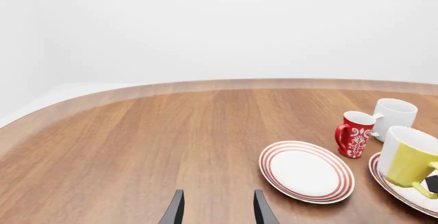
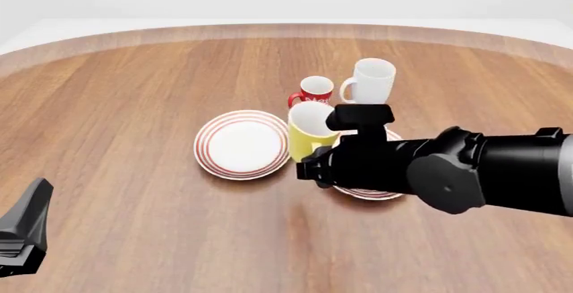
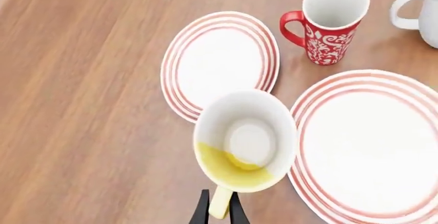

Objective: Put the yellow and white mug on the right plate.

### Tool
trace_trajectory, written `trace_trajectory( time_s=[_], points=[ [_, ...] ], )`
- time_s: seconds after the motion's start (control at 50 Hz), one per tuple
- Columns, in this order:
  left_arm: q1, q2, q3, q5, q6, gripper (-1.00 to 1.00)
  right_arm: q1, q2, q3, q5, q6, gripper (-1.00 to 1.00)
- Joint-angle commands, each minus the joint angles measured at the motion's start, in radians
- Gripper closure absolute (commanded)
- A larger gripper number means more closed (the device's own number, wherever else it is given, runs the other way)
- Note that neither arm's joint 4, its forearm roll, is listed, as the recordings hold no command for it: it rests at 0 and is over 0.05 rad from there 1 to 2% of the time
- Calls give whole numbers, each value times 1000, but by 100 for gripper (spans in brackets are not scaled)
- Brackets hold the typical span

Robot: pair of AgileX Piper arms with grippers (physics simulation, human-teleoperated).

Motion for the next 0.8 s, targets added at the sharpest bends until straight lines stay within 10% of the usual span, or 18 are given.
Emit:
trace_trajectory(
  time_s=[0.02, 0.8],
  points=[
    [0, 0, 0, 0, 0, -100, -37, -31, -10, 27, -44, 100],
    [0, 0, 0, 0, 0, -100, -147, 3, 47, -24, -91, 100]
  ],
)
